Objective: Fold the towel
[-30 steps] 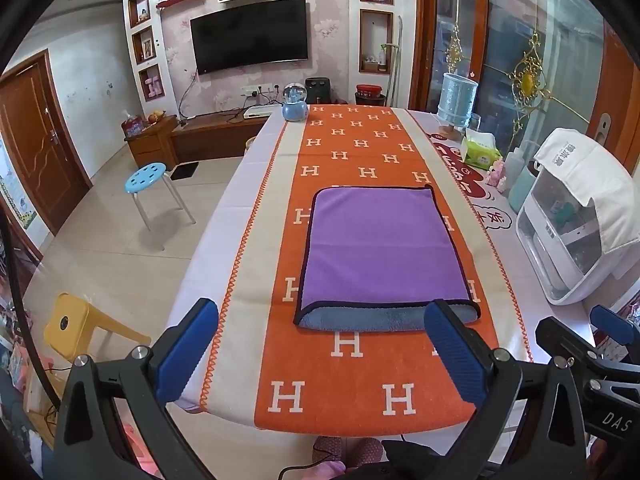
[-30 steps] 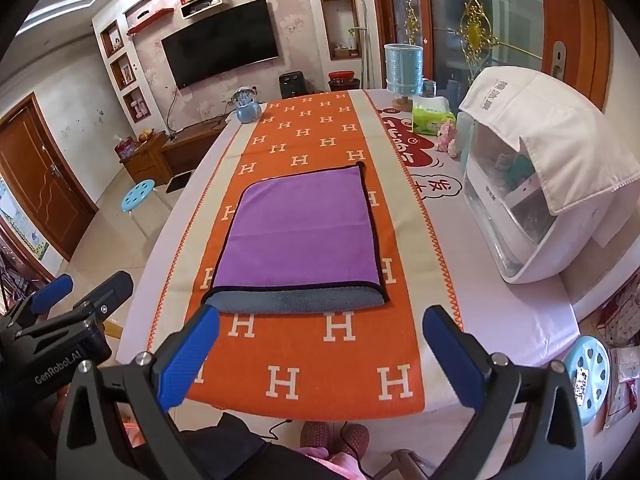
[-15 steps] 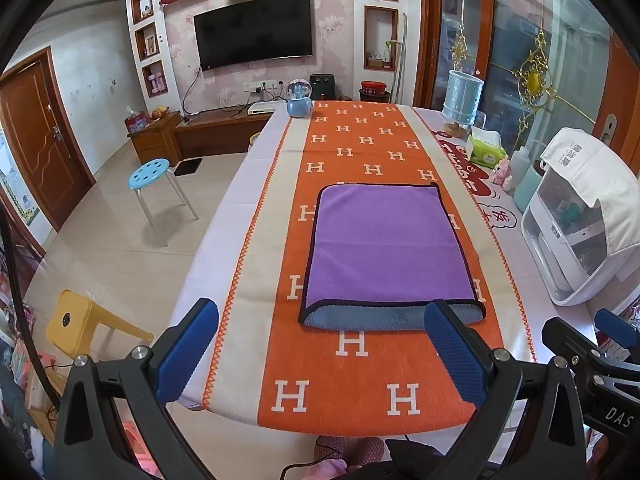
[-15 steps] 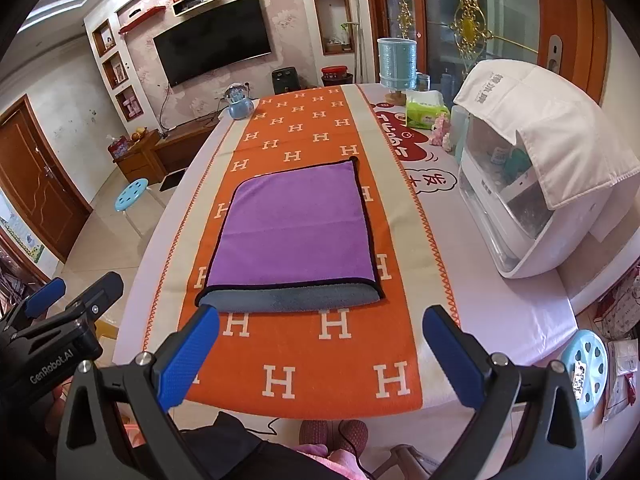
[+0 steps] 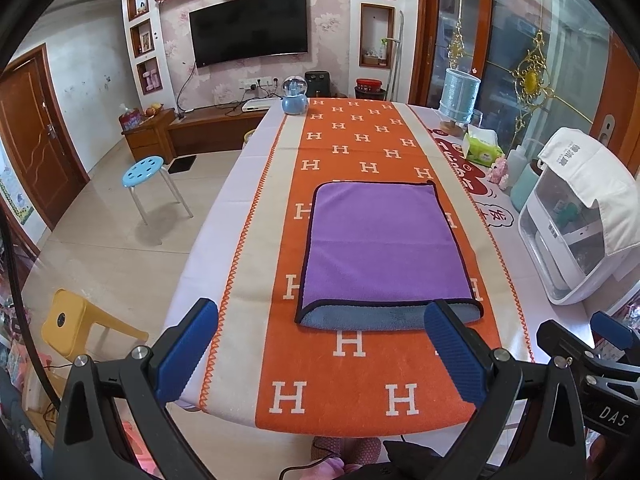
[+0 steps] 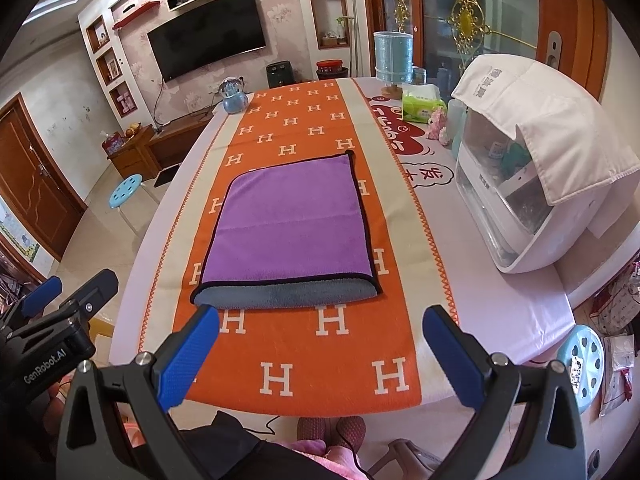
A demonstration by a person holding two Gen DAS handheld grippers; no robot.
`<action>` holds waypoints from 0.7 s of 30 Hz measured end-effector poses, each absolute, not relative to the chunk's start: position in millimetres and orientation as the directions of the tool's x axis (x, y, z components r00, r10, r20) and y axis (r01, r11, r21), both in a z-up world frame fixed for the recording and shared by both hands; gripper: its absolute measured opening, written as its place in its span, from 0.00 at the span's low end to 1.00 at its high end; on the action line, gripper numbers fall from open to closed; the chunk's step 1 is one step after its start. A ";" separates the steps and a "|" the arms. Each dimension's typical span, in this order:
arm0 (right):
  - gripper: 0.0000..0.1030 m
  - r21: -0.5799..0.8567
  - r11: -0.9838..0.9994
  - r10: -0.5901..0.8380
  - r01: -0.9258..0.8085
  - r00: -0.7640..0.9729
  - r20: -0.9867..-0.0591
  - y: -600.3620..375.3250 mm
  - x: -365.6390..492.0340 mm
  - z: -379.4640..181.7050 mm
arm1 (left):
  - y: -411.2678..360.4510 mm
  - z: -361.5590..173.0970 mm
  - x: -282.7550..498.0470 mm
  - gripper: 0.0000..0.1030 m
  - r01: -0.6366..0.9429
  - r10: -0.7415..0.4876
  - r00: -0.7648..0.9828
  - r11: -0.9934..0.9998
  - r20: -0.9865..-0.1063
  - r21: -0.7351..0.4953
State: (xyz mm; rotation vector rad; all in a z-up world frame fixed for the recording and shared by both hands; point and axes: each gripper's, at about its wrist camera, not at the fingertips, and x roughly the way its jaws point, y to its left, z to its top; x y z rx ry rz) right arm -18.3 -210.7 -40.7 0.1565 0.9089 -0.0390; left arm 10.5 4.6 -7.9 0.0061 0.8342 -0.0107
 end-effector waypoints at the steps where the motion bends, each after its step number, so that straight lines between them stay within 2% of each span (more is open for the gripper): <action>1: 0.99 0.119 0.988 0.033 0.100 0.612 -0.790 -210.4 -17.8 -41.3 | 4.7 -8.5 11.2 0.99 0.013 -0.007 0.670 1.000 -0.743 0.002; 13: 0.99 0.099 0.989 0.018 0.112 0.573 -0.820 -200.9 -7.3 -48.4 | 16.2 -23.8 33.3 0.99 0.053 -0.057 0.617 0.998 -0.785 -0.031; 21: 0.95 0.086 0.987 -0.008 0.136 0.574 -0.819 -190.0 1.0 -51.9 | 24.9 -30.7 50.9 0.99 0.121 -0.102 0.596 0.992 -0.797 -0.037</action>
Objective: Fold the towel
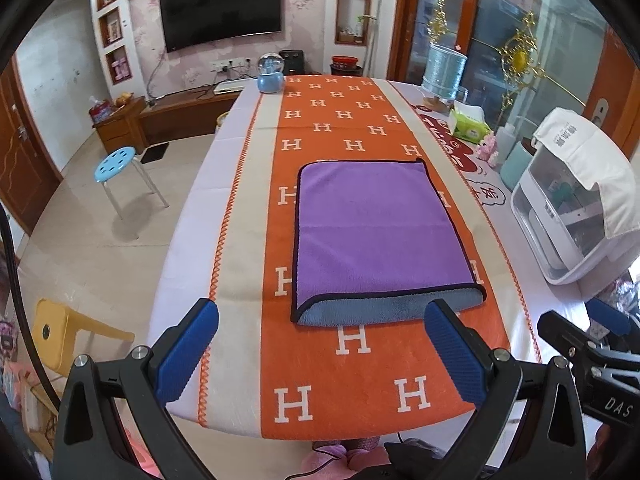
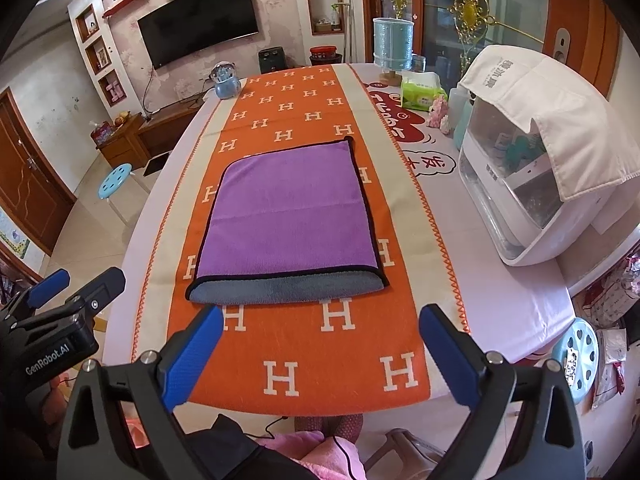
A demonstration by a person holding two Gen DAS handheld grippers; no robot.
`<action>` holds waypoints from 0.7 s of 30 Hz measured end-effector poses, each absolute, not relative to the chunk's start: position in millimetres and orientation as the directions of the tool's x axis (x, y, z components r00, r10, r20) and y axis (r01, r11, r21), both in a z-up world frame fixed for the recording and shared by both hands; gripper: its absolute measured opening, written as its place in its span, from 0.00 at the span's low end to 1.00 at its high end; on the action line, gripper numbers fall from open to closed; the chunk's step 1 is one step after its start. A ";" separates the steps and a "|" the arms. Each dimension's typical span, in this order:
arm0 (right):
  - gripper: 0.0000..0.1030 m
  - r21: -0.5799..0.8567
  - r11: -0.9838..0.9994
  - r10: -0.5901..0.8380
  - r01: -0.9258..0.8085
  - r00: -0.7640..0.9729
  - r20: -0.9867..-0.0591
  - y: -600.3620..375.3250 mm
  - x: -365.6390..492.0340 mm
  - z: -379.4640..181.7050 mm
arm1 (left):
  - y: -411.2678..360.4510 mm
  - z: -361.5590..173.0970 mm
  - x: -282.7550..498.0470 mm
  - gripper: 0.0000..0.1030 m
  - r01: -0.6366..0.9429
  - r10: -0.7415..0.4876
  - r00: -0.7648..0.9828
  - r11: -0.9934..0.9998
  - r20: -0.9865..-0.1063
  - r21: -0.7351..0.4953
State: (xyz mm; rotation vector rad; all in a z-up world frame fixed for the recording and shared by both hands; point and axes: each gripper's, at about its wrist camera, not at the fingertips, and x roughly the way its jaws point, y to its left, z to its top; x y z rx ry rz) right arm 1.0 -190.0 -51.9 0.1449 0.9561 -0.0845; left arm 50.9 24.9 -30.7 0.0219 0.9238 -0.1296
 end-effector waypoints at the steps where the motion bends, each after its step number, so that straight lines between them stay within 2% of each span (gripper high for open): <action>1: 0.95 0.084 0.986 -0.012 0.141 0.575 -0.818 -189.1 2.0 -52.2 | 25.6 -31.4 53.1 0.99 0.132 -0.106 0.594 0.991 -0.798 -0.034; 13: 0.89 0.067 0.990 -0.025 0.128 0.611 -0.791 -186.5 6.4 -60.9 | 16.4 -50.5 71.2 0.99 0.235 -0.131 0.559 0.972 -0.819 0.005; 21: 0.83 0.072 0.995 0.018 0.063 0.613 -0.790 -195.8 24.3 -72.6 | 10.3 -67.1 87.1 0.99 0.245 -0.129 0.532 0.969 -0.836 0.006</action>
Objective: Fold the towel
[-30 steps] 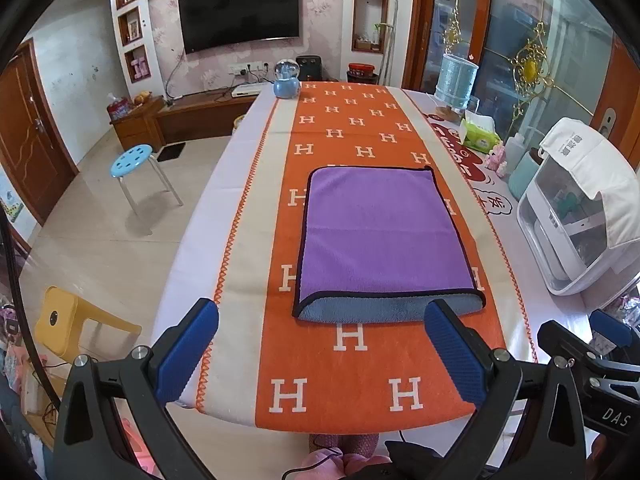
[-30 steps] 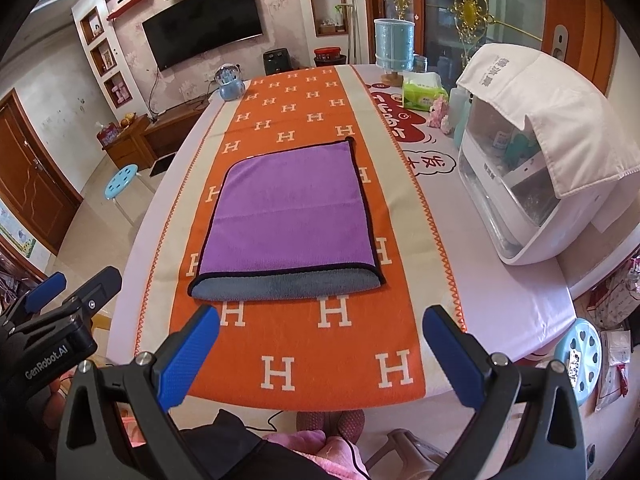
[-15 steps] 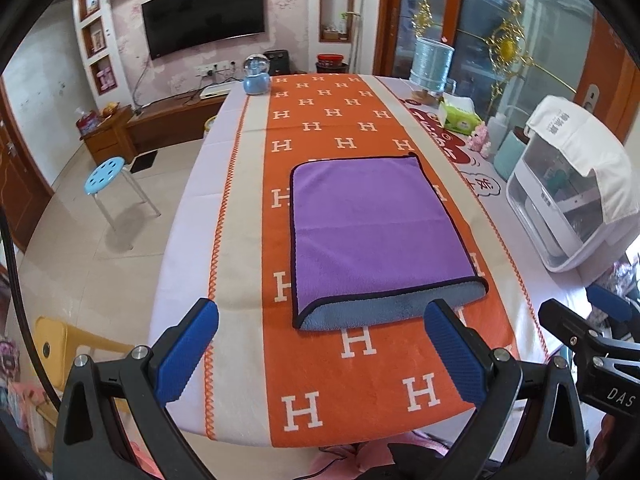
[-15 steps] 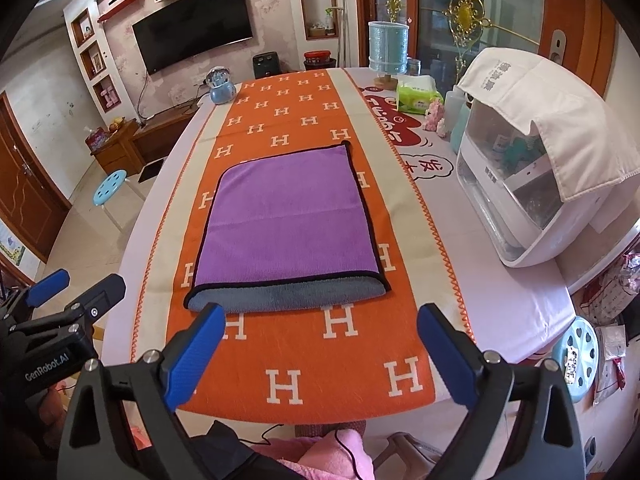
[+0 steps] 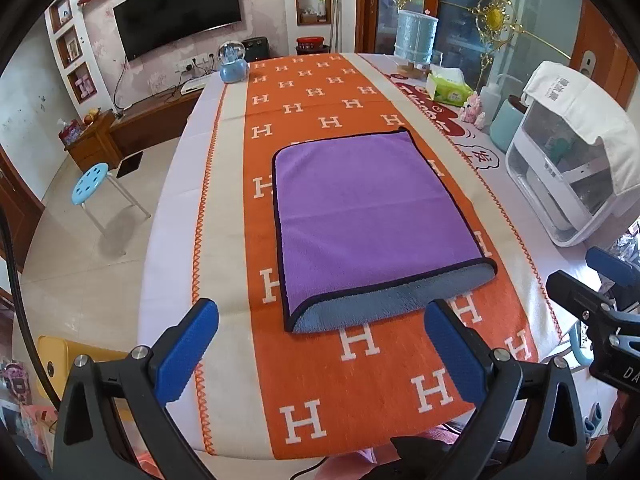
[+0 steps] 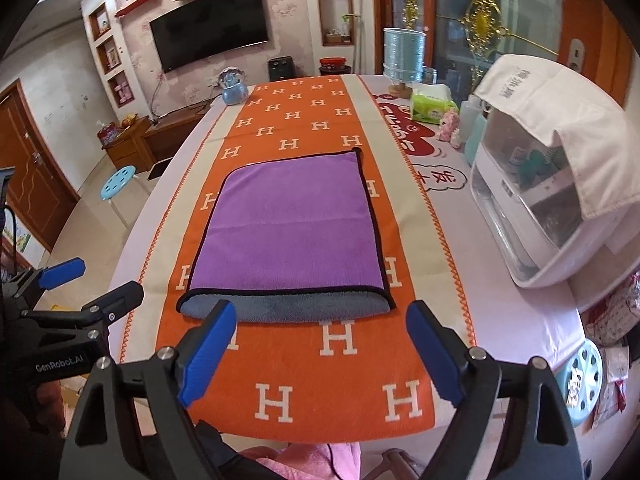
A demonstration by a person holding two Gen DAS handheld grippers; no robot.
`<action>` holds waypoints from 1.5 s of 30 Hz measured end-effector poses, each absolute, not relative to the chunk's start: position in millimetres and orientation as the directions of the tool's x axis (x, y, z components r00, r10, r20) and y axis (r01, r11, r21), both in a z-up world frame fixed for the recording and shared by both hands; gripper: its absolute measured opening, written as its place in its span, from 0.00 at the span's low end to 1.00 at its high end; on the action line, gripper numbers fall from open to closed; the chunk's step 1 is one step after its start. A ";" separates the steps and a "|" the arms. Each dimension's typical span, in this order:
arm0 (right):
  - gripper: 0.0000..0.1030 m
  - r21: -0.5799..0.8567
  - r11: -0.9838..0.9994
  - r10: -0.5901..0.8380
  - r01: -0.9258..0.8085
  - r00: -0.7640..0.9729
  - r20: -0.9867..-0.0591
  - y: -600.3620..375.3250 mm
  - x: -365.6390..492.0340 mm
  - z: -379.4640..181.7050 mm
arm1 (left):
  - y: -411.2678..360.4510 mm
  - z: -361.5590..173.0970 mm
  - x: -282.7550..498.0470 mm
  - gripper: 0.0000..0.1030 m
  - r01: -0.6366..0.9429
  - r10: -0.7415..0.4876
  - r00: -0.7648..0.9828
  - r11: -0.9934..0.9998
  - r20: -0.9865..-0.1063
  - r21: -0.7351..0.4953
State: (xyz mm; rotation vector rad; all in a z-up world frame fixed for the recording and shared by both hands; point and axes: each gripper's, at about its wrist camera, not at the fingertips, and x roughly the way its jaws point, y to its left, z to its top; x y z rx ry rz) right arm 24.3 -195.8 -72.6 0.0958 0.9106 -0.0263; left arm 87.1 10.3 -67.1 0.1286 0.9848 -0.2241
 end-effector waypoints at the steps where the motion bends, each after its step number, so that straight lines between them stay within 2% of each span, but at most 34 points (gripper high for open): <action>1: 0.82 0.075 0.996 0.025 0.055 0.613 -0.789 -197.8 27.8 -74.0 | 10.3 -68.1 90.5 0.99 0.242 -0.123 0.532 0.970 -0.838 0.012; 15: 0.73 0.009 0.997 0.049 -0.074 0.550 -0.834 -223.2 73.2 -120.6 | -1.5 -116.9 141.6 0.99 0.267 -0.065 0.472 0.961 -0.879 0.073; 22: 0.71 -0.033 0.983 0.076 -0.183 0.561 -0.824 -228.4 83.1 -146.8 | -3.7 -146.4 161.3 0.99 0.321 -0.065 0.423 0.943 -0.904 0.083; 31: 0.66 -0.006 0.968 0.124 -0.252 0.495 -0.860 -240.7 97.6 -187.9 | -3.6 -178.4 177.2 0.99 0.388 -0.106 0.384 0.920 -0.917 0.056; 38: 0.57 0.019 0.968 0.127 -0.248 0.429 -0.894 -252.4 105.4 -213.2 | -5.6 -199.3 186.8 0.99 0.427 -0.130 0.350 0.903 -0.928 0.035; 43: 0.49 0.034 0.968 0.135 -0.248 0.402 -0.906 -256.1 108.5 -223.3 | -6.4 -209.2 190.0 0.95 0.431 -0.140 0.324 0.902 -0.936 0.014; 45: 0.44 0.042 0.968 0.140 -0.249 0.392 -0.909 -256.2 109.9 -225.4 | -7.1 -212.8 190.2 0.90 0.433 -0.141 0.314 0.901 -0.939 0.009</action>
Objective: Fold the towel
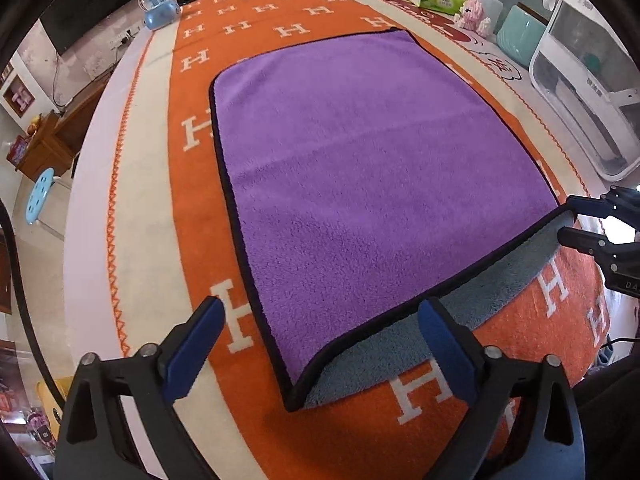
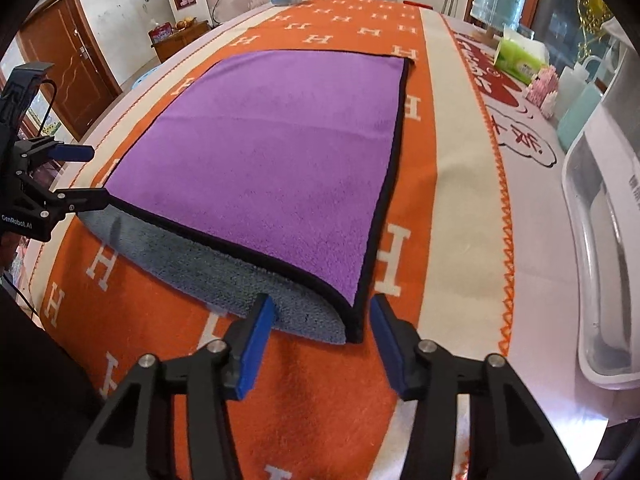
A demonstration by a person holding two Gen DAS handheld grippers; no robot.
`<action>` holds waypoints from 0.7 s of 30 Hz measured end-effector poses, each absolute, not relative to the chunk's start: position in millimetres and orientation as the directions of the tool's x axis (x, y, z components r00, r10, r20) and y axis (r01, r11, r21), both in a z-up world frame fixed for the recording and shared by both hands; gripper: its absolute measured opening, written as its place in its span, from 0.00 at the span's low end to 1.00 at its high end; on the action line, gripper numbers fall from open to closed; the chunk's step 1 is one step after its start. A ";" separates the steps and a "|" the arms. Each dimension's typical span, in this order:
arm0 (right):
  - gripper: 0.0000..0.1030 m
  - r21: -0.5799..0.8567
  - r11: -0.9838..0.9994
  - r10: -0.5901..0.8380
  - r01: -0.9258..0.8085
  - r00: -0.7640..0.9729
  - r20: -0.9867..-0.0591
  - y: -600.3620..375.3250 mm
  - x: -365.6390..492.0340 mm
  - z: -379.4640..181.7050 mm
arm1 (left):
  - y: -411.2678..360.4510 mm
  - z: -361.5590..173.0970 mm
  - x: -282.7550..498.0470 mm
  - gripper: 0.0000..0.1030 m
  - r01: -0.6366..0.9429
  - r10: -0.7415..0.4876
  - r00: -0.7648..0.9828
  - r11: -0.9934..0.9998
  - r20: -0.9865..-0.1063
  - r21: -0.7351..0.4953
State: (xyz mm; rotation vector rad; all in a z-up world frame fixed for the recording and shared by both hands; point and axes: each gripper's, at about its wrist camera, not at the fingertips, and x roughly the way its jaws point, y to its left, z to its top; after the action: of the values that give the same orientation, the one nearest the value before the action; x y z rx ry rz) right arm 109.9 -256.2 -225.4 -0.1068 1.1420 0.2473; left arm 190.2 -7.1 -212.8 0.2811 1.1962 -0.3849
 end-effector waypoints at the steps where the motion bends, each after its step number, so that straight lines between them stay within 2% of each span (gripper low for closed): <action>1: 0.43 0.044 0.967 0.142 -0.250 0.390 -0.910 -256.2 110.2 -225.7 | -7.2 -214.6 190.2 0.89 0.433 -0.139 0.311 0.902 -0.940 0.010; 7: 0.39 0.042 0.967 0.140 -0.253 0.386 -0.912 -254.0 110.8 -227.2 | -7.8 -219.7 189.2 0.74 0.427 -0.147 0.293 0.904 -0.945 -0.008; 9: 0.34 0.040 0.967 0.138 -0.251 0.386 -0.912 -254.3 111.1 -227.5 | -7.6 -220.8 188.7 0.67 0.427 -0.152 0.287 0.904 -0.946 -0.015; 13: 0.26 0.034 0.968 0.131 -0.247 0.390 -0.911 -255.5 111.1 -226.9 | -8.3 -222.1 188.2 0.60 0.422 -0.157 0.276 0.906 -0.948 -0.027; 21: 0.13 0.034 0.973 0.126 -0.229 0.398 -0.909 -259.6 108.9 -224.7 | -8.6 -225.4 186.6 0.30 0.411 -0.194 0.228 0.908 -0.954 -0.086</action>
State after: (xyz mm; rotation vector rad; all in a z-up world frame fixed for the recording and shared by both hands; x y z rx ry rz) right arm 108.9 -259.6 -224.7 -0.1016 1.1405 0.2253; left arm 186.6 -8.6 -225.4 0.1986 1.2757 -0.4199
